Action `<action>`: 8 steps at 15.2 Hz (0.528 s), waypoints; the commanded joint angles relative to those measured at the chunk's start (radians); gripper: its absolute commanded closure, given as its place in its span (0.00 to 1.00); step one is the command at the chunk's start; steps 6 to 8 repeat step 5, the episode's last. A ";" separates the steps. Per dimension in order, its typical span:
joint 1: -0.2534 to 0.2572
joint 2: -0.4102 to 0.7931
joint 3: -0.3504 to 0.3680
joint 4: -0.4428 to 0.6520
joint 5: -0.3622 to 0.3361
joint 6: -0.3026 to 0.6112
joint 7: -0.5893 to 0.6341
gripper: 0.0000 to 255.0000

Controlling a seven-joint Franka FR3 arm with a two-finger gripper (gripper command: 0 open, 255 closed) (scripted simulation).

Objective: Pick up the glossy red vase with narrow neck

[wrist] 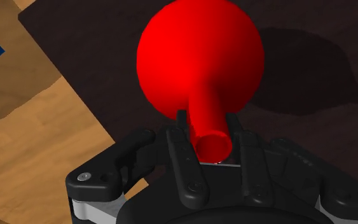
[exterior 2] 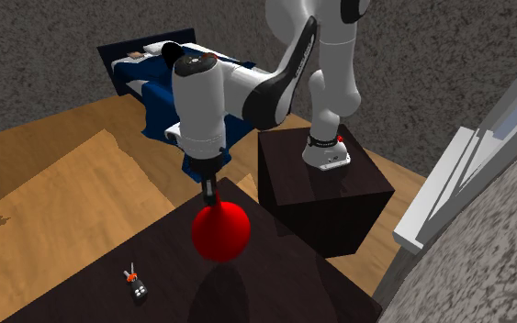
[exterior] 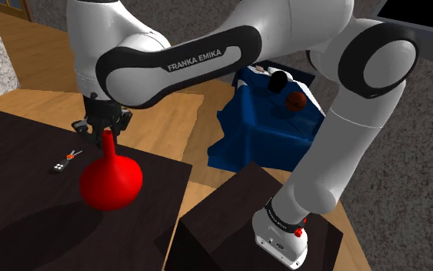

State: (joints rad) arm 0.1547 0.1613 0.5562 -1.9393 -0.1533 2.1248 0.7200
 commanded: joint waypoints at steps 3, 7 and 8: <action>-0.003 -0.016 0.002 0.038 0.013 -0.049 -0.013 1.00; -0.003 -0.017 0.002 0.039 0.014 -0.051 -0.014 1.00; -0.003 -0.017 0.002 0.039 0.014 -0.051 -0.014 1.00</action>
